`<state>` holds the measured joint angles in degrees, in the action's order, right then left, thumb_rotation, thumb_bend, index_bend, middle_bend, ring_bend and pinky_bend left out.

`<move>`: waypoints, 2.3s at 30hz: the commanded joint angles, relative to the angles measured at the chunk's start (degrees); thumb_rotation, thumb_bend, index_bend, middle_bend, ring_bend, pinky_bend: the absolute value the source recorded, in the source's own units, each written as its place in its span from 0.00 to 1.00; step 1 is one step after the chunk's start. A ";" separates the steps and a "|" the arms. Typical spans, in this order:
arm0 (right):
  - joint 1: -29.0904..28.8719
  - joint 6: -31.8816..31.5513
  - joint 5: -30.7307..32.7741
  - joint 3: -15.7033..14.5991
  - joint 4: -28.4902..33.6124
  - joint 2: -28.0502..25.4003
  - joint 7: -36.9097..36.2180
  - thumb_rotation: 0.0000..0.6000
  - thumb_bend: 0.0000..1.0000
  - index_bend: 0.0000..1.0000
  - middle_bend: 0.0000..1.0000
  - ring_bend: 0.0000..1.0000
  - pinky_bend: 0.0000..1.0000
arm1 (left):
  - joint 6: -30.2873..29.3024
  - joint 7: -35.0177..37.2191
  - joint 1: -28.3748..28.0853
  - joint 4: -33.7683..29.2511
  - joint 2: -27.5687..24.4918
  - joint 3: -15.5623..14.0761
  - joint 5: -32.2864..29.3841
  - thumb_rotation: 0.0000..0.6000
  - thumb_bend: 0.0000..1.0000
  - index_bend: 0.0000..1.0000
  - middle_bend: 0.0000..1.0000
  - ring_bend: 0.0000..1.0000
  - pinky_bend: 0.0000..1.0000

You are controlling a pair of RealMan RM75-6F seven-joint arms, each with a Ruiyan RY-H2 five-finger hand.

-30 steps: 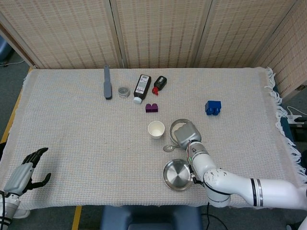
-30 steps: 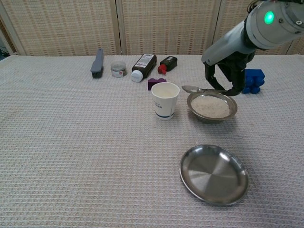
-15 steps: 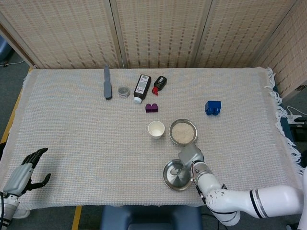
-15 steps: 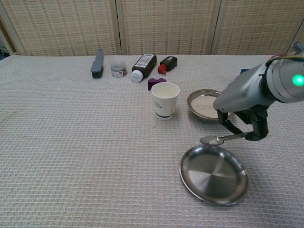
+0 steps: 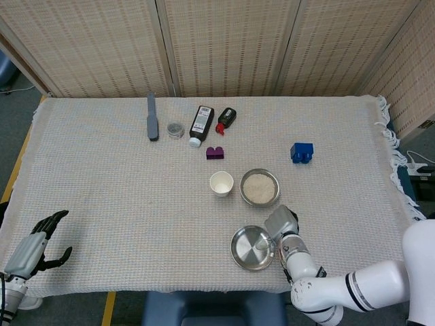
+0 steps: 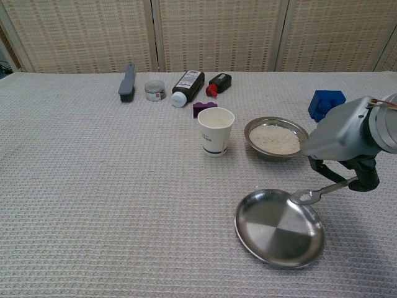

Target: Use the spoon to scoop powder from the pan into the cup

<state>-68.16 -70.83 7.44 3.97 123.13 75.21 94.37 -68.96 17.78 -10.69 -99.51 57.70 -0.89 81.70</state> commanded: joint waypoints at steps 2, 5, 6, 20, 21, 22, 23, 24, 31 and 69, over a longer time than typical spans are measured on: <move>-0.49 -0.39 -1.11 -2.40 -1.95 1.45 -2.10 1.00 0.38 0.74 0.99 1.00 1.00 | -0.04 0.00 -0.02 -0.04 -0.01 0.02 0.05 1.00 0.41 0.00 0.00 0.00 0.00; -0.74 -0.52 -1.96 -3.52 -2.87 2.50 -3.06 1.00 0.38 0.74 0.99 1.00 1.00 | 0.05 0.01 -0.08 -0.15 -0.07 0.03 0.03 1.00 0.41 0.00 0.00 0.00 0.00; -0.82 -0.59 -2.37 -3.92 -3.25 3.09 -3.54 1.00 0.38 0.74 0.99 1.00 1.00 | 0.10 0.01 -0.10 -0.17 -0.08 0.03 0.02 1.00 0.41 0.00 0.00 0.00 0.00; -3.19 -2.61 -2.13 -5.27 -7.37 10.75 -4.71 1.00 0.38 0.72 0.99 1.00 1.00 | 0.12 0.46 -0.10 -0.12 -0.18 -0.10 0.32 1.00 0.41 0.00 0.00 0.00 0.00; -3.35 -2.89 -2.06 -5.21 -7.61 11.23 -4.81 1.00 0.38 0.72 0.99 1.00 1.00 | 0.17 0.50 -0.12 -0.12 -0.19 -0.12 0.33 1.00 0.41 0.00 0.00 0.00 0.00; -3.51 -3.19 -1.90 -5.17 -7.89 11.73 -4.87 1.00 0.38 0.72 0.99 1.00 1.00 | 0.17 0.53 -0.13 -0.13 -0.21 -0.12 0.36 1.00 0.41 0.00 0.00 0.00 0.00; -3.71 -3.63 -1.75 -5.14 -8.30 12.41 -4.91 1.00 0.38 0.72 0.99 1.00 1.00 | 0.13 0.61 -0.11 -0.12 -0.21 -0.12 0.39 1.00 0.41 0.00 0.00 0.00 0.00; -3.84 -3.93 -1.70 -5.15 -8.62 12.91 -4.94 1.00 0.38 0.72 0.99 1.00 1.00 | 0.14 0.69 -0.16 -0.12 -0.22 -0.06 0.36 1.00 0.41 0.00 0.00 0.00 0.00; -4.35 -6.11 -1.19 -5.27 -9.14 14.11 -5.08 1.00 0.38 0.65 0.99 1.00 1.00 | 0.06 1.11 -0.03 -0.12 -0.38 -0.20 0.48 1.00 0.41 0.00 0.00 0.00 0.00; 20.13 -14.96 -56.13 -16.56 7.27 -13.15 -42.95 1.00 0.21 0.00 0.26 0.21 0.41 | -4.66 -1.86 1.32 1.27 1.66 0.64 1.57 1.00 0.41 0.00 0.00 0.00 0.00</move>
<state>-55.95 -81.26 -36.37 -7.57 128.47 67.83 59.29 -72.77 16.57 -9.68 -98.66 58.85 -0.55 83.03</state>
